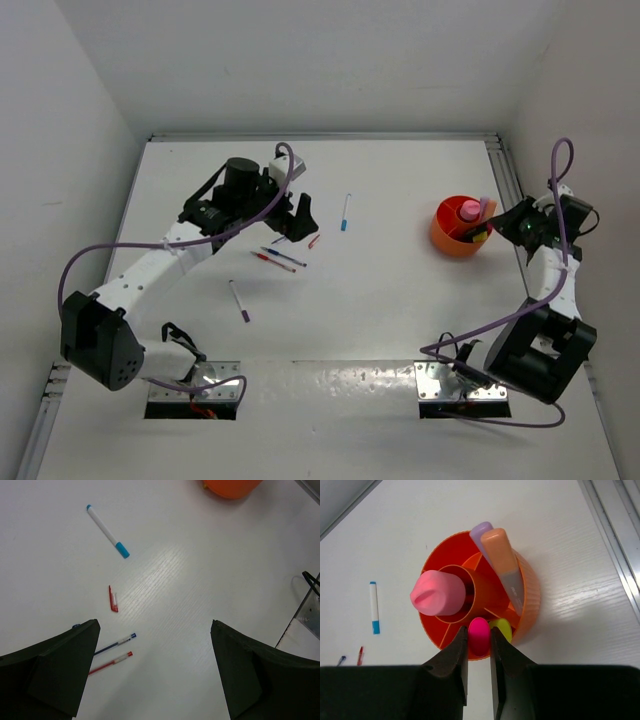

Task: Sort the stationery into containers
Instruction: Place the pen in the storage box.

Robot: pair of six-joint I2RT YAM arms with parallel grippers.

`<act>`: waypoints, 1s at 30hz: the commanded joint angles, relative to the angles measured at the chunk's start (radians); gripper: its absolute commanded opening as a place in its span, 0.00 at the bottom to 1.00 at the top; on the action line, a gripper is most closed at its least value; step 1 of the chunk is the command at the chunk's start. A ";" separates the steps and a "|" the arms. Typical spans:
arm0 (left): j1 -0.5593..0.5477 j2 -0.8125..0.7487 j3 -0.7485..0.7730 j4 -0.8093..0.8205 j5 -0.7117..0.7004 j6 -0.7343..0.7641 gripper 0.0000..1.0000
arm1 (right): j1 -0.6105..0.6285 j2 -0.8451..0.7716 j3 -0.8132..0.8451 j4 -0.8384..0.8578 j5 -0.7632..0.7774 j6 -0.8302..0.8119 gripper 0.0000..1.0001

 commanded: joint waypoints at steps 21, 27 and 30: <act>0.018 0.019 -0.010 0.037 0.033 -0.005 1.00 | 0.031 0.131 0.155 -0.154 -0.113 -0.157 0.50; 0.018 0.021 -0.008 0.039 0.036 -0.003 1.00 | 0.031 0.079 0.155 -0.151 -0.113 -0.147 0.47; 0.018 0.021 -0.008 0.042 0.035 -0.004 1.00 | 0.031 0.036 0.149 -0.145 -0.090 -0.143 0.42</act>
